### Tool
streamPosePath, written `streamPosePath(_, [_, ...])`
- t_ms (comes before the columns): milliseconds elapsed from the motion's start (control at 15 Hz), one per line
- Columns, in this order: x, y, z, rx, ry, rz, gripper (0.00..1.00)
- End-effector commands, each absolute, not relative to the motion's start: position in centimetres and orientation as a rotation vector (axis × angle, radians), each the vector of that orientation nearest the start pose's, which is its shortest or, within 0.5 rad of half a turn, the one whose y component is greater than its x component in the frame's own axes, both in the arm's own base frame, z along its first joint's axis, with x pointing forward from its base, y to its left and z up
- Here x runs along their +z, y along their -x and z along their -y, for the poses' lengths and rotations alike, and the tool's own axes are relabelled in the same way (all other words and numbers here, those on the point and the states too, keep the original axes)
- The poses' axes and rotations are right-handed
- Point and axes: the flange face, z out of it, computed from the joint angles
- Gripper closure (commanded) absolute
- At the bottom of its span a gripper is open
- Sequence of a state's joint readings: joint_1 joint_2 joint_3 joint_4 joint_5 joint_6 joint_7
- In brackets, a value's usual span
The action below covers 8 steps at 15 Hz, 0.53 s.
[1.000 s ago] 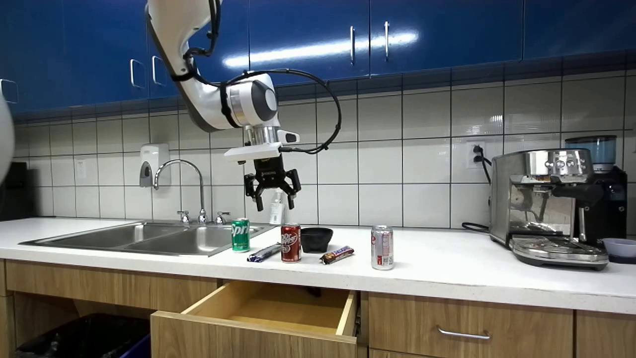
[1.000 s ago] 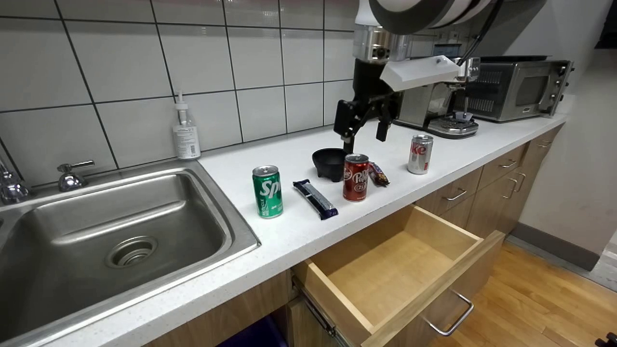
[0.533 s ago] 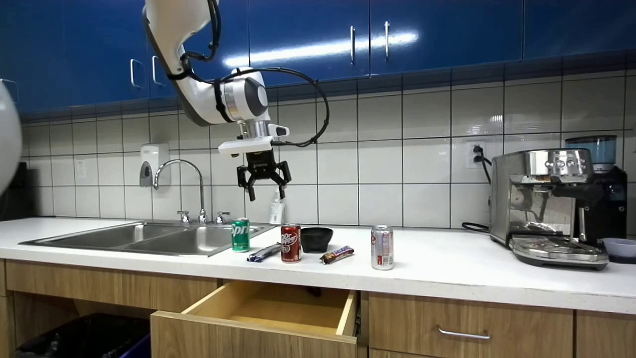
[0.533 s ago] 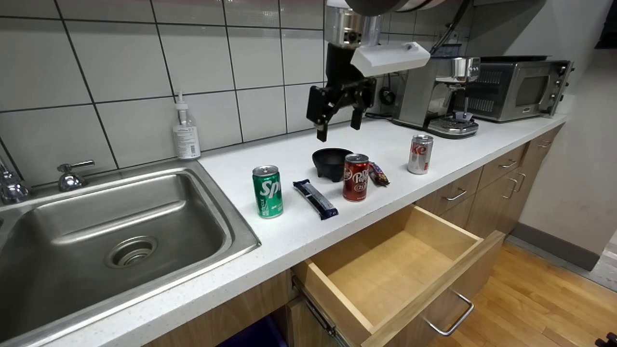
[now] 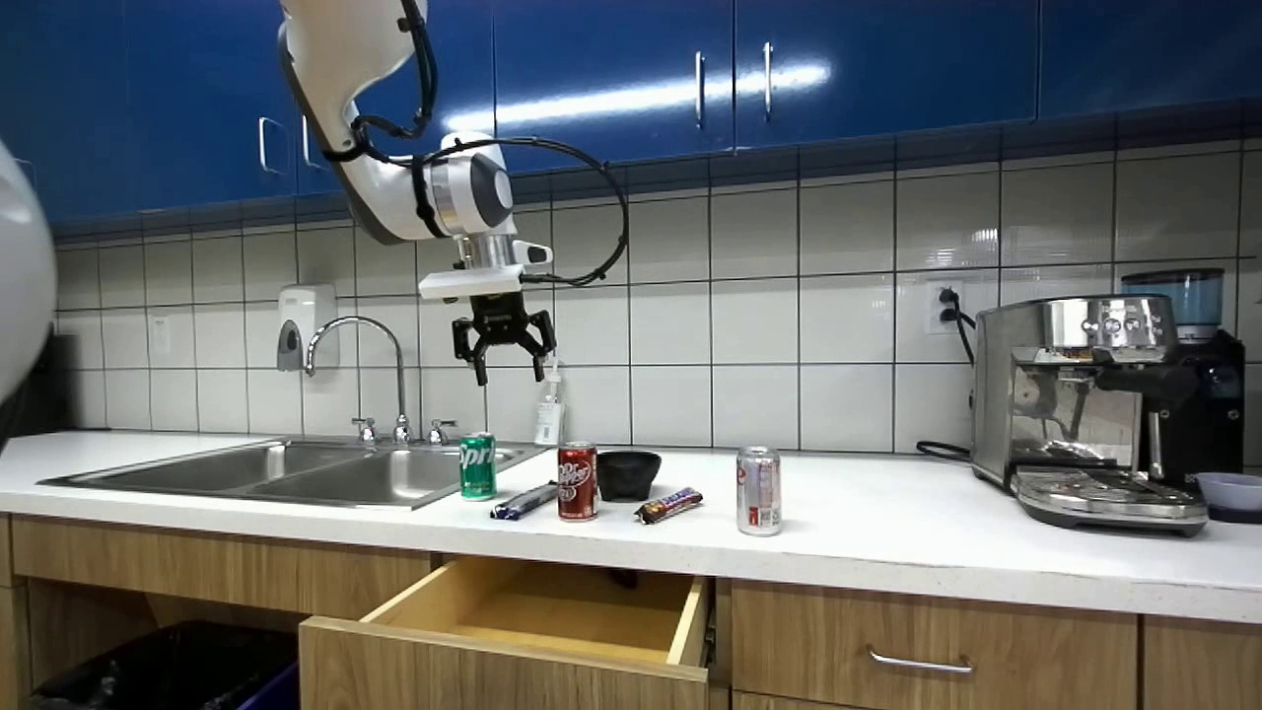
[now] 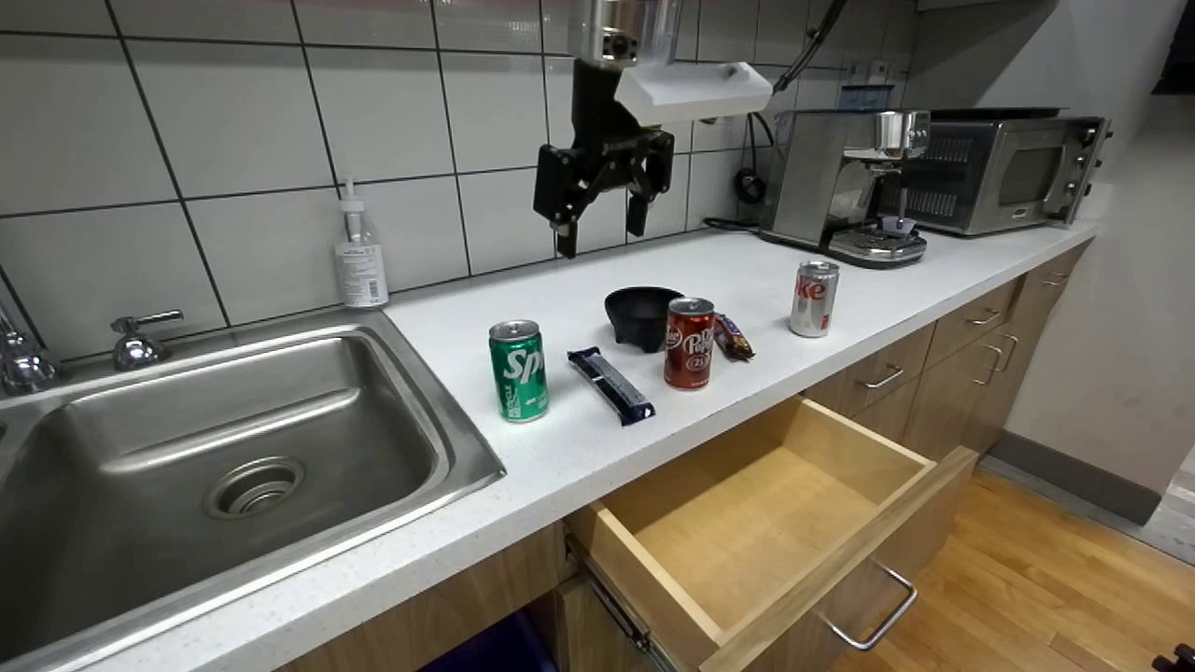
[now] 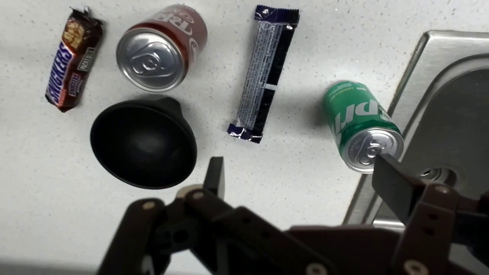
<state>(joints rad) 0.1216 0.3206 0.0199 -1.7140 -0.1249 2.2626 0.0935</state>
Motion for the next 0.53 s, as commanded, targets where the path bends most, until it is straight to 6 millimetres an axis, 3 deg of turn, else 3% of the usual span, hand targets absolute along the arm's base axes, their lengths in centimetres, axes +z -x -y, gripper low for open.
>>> streamPosePath(0, [43.20, -67.78, -11.15, -0.346, 3.179, 0.231, 0.00])
streamPosePath(133, [43.22, -68.08, -11.91, -0.316, 3.164, 0.253, 0.00])
streamPosePath(200, [42.49, -67.26, -11.27, -0.355, 3.175, 0.226, 0.00])
streamPosePath(467, [42.28, -67.29, -11.45, -0.349, 3.174, 0.229, 0.00])
